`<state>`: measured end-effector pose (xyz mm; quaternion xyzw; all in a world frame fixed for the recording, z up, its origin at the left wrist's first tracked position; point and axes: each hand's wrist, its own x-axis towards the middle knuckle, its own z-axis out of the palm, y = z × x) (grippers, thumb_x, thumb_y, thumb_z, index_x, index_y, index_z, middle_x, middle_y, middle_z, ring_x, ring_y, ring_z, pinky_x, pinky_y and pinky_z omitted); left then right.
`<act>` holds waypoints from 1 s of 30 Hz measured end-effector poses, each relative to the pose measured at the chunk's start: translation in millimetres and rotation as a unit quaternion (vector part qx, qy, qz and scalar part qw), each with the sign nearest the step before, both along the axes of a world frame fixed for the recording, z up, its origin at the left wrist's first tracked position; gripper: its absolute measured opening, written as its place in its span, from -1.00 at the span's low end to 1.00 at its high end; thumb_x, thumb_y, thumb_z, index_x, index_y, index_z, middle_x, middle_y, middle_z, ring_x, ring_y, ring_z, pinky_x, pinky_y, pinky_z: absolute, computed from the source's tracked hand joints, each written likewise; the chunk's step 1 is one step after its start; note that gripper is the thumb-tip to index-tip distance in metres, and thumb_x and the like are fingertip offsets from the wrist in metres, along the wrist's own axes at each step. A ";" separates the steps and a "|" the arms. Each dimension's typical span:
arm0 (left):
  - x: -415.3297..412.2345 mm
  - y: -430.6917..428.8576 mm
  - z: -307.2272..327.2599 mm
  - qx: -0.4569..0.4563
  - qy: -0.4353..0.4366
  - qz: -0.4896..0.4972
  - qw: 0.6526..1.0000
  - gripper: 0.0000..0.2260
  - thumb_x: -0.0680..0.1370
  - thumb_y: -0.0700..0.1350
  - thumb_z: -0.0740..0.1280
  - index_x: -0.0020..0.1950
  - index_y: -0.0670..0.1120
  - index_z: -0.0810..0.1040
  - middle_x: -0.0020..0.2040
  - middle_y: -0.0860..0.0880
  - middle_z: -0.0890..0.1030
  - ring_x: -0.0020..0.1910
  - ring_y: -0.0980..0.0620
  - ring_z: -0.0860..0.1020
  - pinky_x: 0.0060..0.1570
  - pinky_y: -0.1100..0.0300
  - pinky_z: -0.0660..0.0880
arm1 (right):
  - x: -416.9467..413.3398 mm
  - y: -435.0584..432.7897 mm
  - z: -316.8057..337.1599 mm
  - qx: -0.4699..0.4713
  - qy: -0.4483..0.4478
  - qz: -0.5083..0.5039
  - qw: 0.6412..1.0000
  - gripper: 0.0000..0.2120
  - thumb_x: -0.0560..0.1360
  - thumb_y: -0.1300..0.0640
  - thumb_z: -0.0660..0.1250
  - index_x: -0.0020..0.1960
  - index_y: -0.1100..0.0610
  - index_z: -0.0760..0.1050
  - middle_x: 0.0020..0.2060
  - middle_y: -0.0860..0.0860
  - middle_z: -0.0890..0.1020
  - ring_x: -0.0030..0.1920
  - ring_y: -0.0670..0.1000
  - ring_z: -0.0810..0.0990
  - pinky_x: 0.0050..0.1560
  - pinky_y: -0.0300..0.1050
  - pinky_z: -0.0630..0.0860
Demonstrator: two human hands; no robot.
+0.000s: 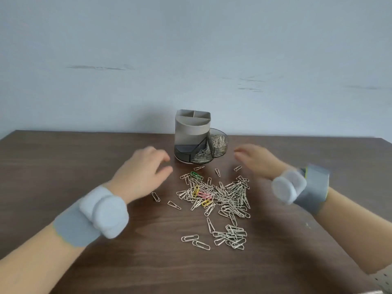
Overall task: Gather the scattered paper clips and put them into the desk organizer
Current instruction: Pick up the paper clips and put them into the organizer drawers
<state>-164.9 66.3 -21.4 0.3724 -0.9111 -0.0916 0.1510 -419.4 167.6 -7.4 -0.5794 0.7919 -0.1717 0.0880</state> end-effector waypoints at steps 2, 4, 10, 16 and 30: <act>-2.8 16.6 -14.6 0.015 -0.026 -0.045 0.999 -0.62 0.54 0.05 0.16 0.31 -0.06 0.38 0.27 -0.10 0.45 0.27 -0.10 0.37 0.30 0.03 0.29 | 8.7 14.9 -21.5 0.055 -0.033 0.025 0.998 -0.55 0.56 -0.07 0.06 0.35 0.15 0.30 0.41 0.08 0.33 0.41 0.03 0.25 0.40 -0.09 0.06; -14.6 25.4 -22.2 0.021 -0.044 -0.089 0.995 -0.57 0.56 0.06 0.10 0.39 -0.08 0.29 0.38 -0.08 0.37 0.37 -0.05 0.28 0.39 0.02 0.19 | 18.8 15.8 -33.2 0.079 -0.023 0.057 0.995 -0.46 0.55 -0.16 -0.02 0.42 0.11 0.16 0.49 0.04 0.15 0.49 -0.03 0.02 0.47 0.03 -0.14; -44.6 63.0 -19.8 0.092 0.028 -0.151 0.984 -0.60 0.58 -0.04 0.10 0.40 -0.09 0.24 0.42 -0.06 0.32 0.41 0.02 0.24 0.39 0.16 0.13 | 52.1 29.7 -37.0 0.020 -0.059 0.156 0.986 -0.46 0.55 -0.12 0.03 0.45 0.10 0.07 0.50 0.03 0.09 0.49 -0.07 -0.03 0.41 -0.21 -0.13; -1.5 52.0 -2.3 0.040 -0.025 -0.064 0.997 -0.50 0.45 0.11 0.29 0.36 0.02 0.32 0.17 -0.02 0.43 0.06 0.00 0.45 0.03 0.16 0.35 | 30.4 65.0 -20.1 -0.026 -0.014 0.104 0.994 -0.10 0.23 -0.37 0.30 0.41 0.05 0.15 0.32 0.05 0.30 0.25 0.01 0.30 0.28 -0.17 0.19; -54.5 52.9 9.2 0.114 -0.094 -0.110 0.983 -0.52 0.29 0.02 0.48 0.14 -0.09 0.49 -0.03 -0.02 0.51 -0.17 0.07 0.41 -0.30 0.26 0.33 | 59.3 21.1 -10.7 0.065 -0.111 0.122 0.984 -0.42 0.20 0.00 0.54 0.17 0.06 0.46 -0.10 -0.14 0.42 -0.54 -0.20 0.54 -0.39 -0.29 0.50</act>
